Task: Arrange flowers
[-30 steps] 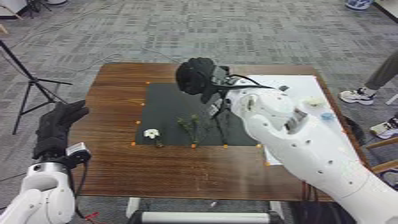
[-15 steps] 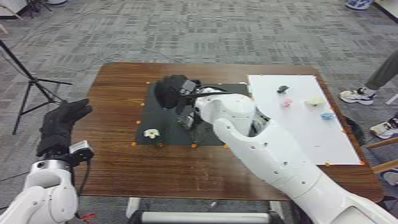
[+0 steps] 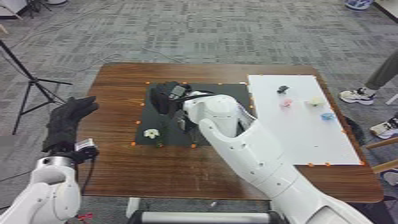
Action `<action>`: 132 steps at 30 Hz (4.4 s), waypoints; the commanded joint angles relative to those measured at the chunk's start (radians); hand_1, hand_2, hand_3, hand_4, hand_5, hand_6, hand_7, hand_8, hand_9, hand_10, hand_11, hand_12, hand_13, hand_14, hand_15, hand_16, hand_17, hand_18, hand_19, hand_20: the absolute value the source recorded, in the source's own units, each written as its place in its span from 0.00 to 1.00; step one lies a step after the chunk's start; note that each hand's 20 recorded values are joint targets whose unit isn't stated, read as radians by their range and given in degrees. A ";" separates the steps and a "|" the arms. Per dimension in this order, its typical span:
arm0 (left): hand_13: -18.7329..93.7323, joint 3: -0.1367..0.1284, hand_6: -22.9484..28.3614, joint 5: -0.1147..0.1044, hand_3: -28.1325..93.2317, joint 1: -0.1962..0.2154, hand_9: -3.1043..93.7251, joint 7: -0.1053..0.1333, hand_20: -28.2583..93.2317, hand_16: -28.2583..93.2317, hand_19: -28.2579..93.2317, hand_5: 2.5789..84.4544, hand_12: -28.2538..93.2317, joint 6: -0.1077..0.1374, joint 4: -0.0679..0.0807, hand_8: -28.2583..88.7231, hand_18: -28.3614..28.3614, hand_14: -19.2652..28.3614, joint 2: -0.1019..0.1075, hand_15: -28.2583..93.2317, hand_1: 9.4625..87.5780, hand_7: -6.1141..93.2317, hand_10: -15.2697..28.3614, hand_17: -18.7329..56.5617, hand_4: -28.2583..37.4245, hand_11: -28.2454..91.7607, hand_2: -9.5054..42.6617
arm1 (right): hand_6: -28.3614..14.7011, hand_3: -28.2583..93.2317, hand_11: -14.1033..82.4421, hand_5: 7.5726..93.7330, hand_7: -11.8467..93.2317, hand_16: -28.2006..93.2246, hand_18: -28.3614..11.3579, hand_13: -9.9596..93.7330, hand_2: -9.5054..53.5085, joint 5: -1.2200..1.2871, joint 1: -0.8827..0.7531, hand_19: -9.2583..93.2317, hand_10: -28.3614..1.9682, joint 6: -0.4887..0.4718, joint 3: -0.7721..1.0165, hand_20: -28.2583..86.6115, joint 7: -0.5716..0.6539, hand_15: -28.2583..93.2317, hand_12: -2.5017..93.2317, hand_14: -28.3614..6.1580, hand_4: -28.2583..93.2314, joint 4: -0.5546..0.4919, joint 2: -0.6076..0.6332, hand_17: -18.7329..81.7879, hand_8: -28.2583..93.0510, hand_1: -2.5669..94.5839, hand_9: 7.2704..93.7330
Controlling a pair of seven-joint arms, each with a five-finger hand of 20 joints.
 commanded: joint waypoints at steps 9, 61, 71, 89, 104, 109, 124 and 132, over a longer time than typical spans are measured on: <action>0.51 0.039 0.50 0.019 0.76 -0.062 0.61 0.000 0.35 0.21 0.26 0.64 0.31 -0.045 0.007 0.17 0.64 0.74 -0.004 0.37 0.13 0.23 0.69 0.32 0.00 0.41 0.80 | 0.76 0.75 0.23 0.78 0.50 0.61 0.19 0.82 0.00 -0.131 -0.033 0.88 0.74 0.046 0.050 0.76 -0.050 0.71 0.45 0.65 0.04 0.095 -0.084 0.58 0.24 0.67 0.95; 0.38 0.040 0.51 -0.016 0.81 -0.066 0.44 0.018 0.33 0.25 0.23 0.51 0.32 -0.039 0.049 0.18 0.62 0.66 -0.019 0.28 0.07 0.19 0.63 0.20 0.00 0.36 0.21 | 0.69 0.84 0.30 0.53 0.39 0.51 0.16 0.71 0.00 -0.083 -0.020 0.85 0.54 0.007 0.071 0.74 -0.075 0.76 0.20 0.52 0.06 0.087 -0.088 0.51 0.11 0.45 0.63; 0.38 0.018 0.51 -0.013 0.81 -0.036 0.44 0.026 0.32 0.26 0.23 0.50 0.32 -0.063 0.042 0.18 0.62 0.67 -0.024 0.28 0.06 0.19 0.63 0.19 0.00 0.36 0.20 | 0.68 0.84 0.28 0.51 0.39 0.51 0.16 0.71 0.00 -0.069 0.003 0.85 0.51 -0.001 0.050 0.74 -0.065 0.76 0.19 0.51 0.06 0.073 -0.053 0.51 0.11 0.44 0.59; 0.35 -0.024 0.50 -0.014 0.80 0.003 0.38 0.032 0.31 0.26 0.24 0.45 0.32 -0.088 0.025 0.18 0.62 0.64 -0.027 0.26 0.05 0.17 0.61 0.21 0.00 0.31 0.10 | 0.62 0.80 0.22 0.43 0.33 0.45 0.15 0.63 0.00 0.279 0.011 0.77 0.42 0.131 0.123 0.70 0.051 0.62 0.19 0.42 0.01 -0.359 0.395 0.45 0.14 0.31 0.49; 0.50 -0.043 0.53 0.044 0.80 0.056 0.55 0.004 0.39 0.21 0.36 0.57 0.30 -0.062 -0.020 0.17 0.73 0.77 -0.046 0.38 0.17 0.23 0.68 0.34 0.01 0.40 0.22 | 0.64 0.81 0.23 0.45 0.32 0.45 0.19 0.62 0.00 0.257 -0.300 0.64 0.46 0.339 0.404 0.63 0.040 0.52 0.20 0.44 0.02 -0.441 0.695 0.42 0.14 0.29 0.51; 0.50 -0.046 0.53 0.042 0.80 0.064 0.55 0.007 0.38 0.21 0.34 0.57 0.30 -0.059 -0.024 0.17 0.72 0.77 -0.050 0.38 0.17 0.23 0.68 0.33 0.01 0.40 0.23 | 0.67 0.82 0.26 0.47 0.35 0.46 0.18 0.68 0.00 0.223 -0.335 0.72 0.52 0.314 0.446 0.67 0.034 0.55 0.20 0.49 0.01 -0.319 0.692 0.44 0.13 0.35 0.56; 0.50 -0.055 0.53 0.044 0.80 0.088 0.55 0.002 0.37 0.21 0.32 0.57 0.31 -0.064 -0.037 0.17 0.72 0.77 -0.057 0.38 0.17 0.23 0.67 0.32 0.01 0.41 0.23 | 0.69 0.83 0.28 0.49 0.38 0.46 0.18 0.70 0.00 0.210 -0.617 0.75 0.56 0.320 0.769 0.69 0.062 0.57 0.20 0.51 0.01 -0.342 0.699 0.46 0.11 0.37 0.58; 0.50 -0.045 0.53 0.050 0.80 0.079 0.55 0.002 0.37 0.21 0.32 0.57 0.31 -0.081 -0.037 0.17 0.72 0.77 -0.057 0.38 0.17 0.22 0.67 0.32 0.01 0.40 0.23 | 0.69 0.82 0.28 0.49 0.38 0.46 0.18 0.70 0.00 0.182 -0.726 0.75 0.55 0.310 0.872 0.69 0.065 0.57 0.20 0.51 0.01 -0.325 0.679 0.46 0.11 0.37 0.58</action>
